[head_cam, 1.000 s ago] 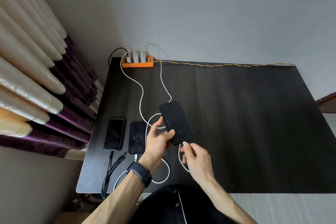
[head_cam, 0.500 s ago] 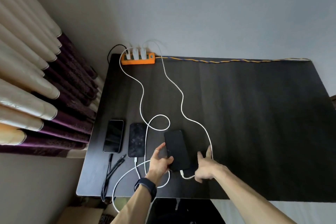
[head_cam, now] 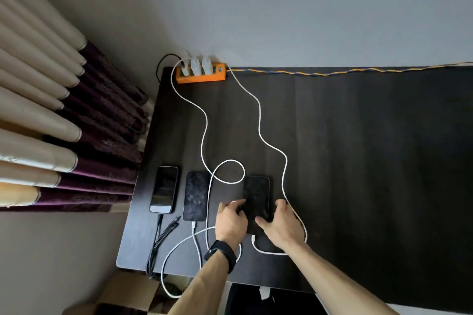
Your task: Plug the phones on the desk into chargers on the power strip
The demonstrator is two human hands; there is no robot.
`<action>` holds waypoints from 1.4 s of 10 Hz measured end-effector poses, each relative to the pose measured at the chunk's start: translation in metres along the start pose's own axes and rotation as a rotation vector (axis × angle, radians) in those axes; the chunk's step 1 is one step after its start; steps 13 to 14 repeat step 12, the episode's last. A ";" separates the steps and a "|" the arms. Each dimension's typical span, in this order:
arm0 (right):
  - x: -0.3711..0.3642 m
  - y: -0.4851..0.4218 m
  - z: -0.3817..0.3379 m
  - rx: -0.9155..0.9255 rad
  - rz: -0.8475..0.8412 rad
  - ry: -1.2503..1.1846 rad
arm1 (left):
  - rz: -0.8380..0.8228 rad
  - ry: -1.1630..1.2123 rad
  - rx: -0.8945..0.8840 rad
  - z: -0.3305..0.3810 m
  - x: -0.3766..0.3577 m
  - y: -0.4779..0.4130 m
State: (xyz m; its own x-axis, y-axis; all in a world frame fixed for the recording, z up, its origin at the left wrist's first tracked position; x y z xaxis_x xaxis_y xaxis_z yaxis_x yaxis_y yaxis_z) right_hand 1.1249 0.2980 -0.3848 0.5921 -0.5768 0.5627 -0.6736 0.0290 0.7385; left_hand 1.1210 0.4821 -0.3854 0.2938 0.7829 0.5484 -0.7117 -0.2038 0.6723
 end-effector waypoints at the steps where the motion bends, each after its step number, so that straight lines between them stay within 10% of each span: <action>1: -0.004 -0.007 -0.015 0.021 0.009 0.040 | 0.238 -0.226 -0.040 -0.001 0.045 -0.007; 3: -0.017 -0.010 -0.020 0.019 -0.016 0.026 | 0.122 -0.390 0.137 -0.058 0.090 -0.033; 14: -0.035 -0.009 -0.035 0.075 -0.003 -0.100 | 0.107 -0.382 -0.136 -0.055 0.094 -0.032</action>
Point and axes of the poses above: each hand's wrist, its own y-axis away from the middle knuckle, its own x-axis out of the back of the hand, z = x × y, the point moved 10 cm from there along -y, towards the middle knuckle, and after that the axes turned 7 degrees about -z, right-handed, at the moved point
